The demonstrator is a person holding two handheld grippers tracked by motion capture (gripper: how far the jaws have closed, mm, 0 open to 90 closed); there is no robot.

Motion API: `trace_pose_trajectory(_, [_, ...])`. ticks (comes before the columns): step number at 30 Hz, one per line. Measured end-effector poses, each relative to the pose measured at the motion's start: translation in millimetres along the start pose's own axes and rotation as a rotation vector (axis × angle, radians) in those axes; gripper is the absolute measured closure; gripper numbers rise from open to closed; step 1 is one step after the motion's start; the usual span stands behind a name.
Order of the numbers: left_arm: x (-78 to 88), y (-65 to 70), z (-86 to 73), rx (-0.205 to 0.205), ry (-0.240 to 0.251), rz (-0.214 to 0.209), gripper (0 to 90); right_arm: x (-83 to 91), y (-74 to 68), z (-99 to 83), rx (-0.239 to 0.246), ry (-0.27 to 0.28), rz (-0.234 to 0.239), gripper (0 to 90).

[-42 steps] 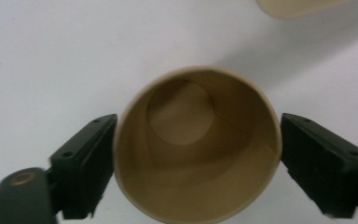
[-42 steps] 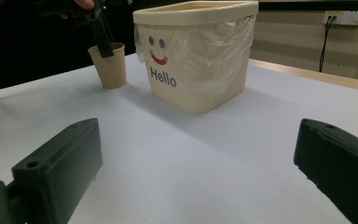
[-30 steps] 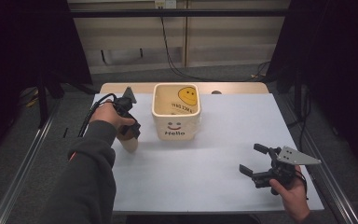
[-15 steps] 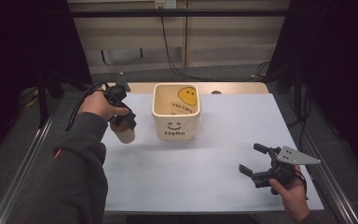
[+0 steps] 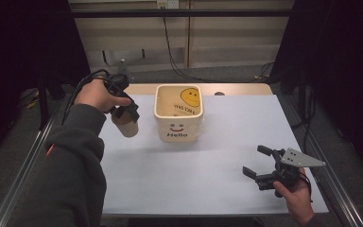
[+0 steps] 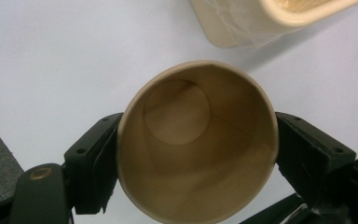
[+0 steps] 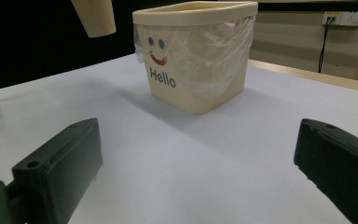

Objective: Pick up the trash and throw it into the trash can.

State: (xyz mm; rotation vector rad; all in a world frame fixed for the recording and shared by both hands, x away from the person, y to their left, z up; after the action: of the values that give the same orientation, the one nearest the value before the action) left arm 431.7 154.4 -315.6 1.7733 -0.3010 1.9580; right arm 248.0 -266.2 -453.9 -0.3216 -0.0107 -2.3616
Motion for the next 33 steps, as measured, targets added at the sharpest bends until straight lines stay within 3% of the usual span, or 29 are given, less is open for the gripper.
trace_pose_trajectory(17, [35.5,7.6,9.7,-0.012,-0.013,-0.03,20.5,0.1,0.0,0.1,0.005,-0.002,0.004,0.5])
trace_pose_trajectory(31, [66.4,15.6,20.9,-0.001,-0.008,-0.028,20.8,0.2,-0.2,-0.1,0.002,-0.006,0.009,0.5])
trace_pose_trajectory(33, [70.7,15.9,22.6,-0.015,-0.014,-0.023,20.8,0.4,-0.2,0.1,0.004,-0.005,0.009,0.5])
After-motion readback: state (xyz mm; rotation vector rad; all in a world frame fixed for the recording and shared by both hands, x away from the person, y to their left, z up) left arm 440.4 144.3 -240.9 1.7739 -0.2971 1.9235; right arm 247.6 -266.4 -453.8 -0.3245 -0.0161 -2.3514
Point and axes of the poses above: each handheld gripper's, and its own axes: x roughly backward along the jaws, z roughly out of its top, y roughly to its right, the point moved 4 cm from there along -x, roughly forward along the jaws, and after that the axes turned 1 degree about x, right-handed, at the moved point
